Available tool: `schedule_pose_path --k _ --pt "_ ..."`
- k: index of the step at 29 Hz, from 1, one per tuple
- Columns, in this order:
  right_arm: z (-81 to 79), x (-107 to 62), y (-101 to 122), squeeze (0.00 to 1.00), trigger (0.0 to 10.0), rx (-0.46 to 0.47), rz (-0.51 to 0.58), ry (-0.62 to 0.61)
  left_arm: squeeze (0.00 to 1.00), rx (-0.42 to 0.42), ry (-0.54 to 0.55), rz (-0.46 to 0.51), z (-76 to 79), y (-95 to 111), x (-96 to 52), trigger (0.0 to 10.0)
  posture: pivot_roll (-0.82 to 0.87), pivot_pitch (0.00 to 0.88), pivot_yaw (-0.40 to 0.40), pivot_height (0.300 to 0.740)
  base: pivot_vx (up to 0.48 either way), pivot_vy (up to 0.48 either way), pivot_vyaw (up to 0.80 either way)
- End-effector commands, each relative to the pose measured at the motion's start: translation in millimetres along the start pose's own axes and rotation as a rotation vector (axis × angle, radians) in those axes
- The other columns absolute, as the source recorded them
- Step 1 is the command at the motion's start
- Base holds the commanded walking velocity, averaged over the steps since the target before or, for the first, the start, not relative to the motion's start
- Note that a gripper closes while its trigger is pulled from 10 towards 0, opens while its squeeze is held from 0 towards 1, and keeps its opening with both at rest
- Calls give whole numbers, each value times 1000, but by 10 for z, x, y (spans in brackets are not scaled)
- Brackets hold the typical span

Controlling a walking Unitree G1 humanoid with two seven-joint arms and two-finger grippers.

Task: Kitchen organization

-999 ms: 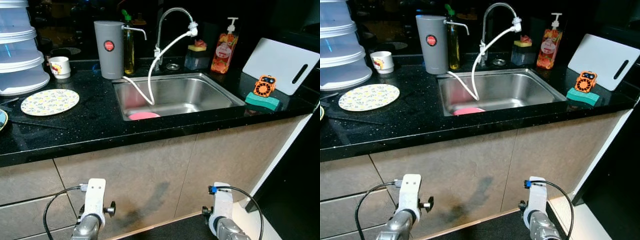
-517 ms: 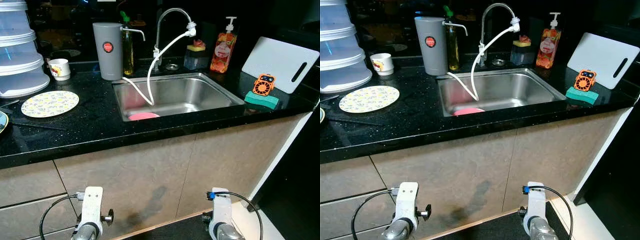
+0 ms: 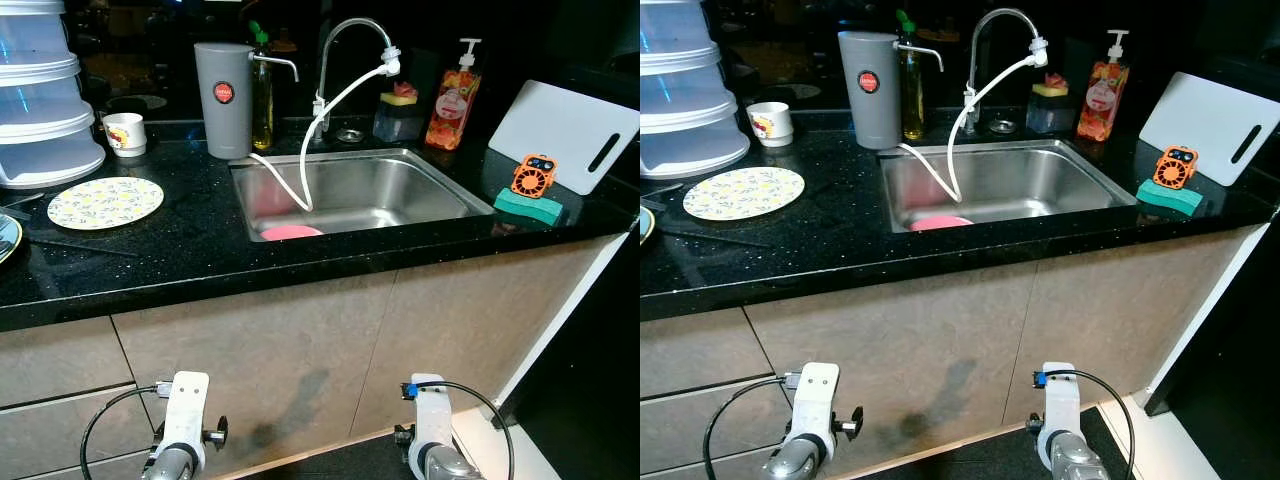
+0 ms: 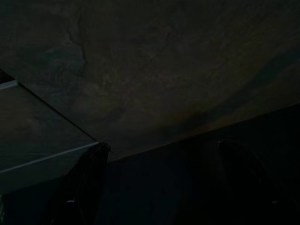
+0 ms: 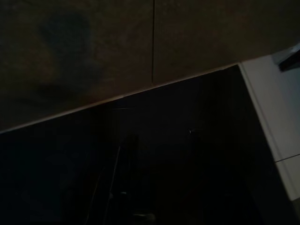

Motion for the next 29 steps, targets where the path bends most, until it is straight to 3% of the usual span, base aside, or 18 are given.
schedule_pose_path --k 1,3,7,21,29 --pt "16 -11 -35 0 10000 24 1 -8 0 -45 -6 -5 19 -29 -6 10000 -80 0 -8 740 0 0 0" --pt "12 -14 -42 0 10000 36 3 -9 0 -80 -9 2 42 -9 0 10000 -84 0 -2 740 0 0 0" --pt "21 -18 -63 0 10000 82 -1 -16 0 -74 -25 15 100 38 8 10000 -88 0 -1 740 0 0 0" --pt "148 -34 -39 0 10000 47 11 -28 0 -59 -18 6 136 13 -3 10000 -115 0 -6 740 0 0 0" --pt "444 -73 19 0 10000 -22 10 -61 0 -64 -3 0 121 -48 -27 10000 -146 0 -35 740 0 0 0"
Point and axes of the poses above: a point about 5 cm out from each wrist's last joint towards the gripper, its own x axis pointing out of the wrist towards the gripper, its own y axis along the axis of the wrist's last joint, z = x × y, the point moved 1 cm from there along x, pointing out of the wrist towards the gripper, and after that the axes turned 6 degrees about x, right-handed, at the moved point
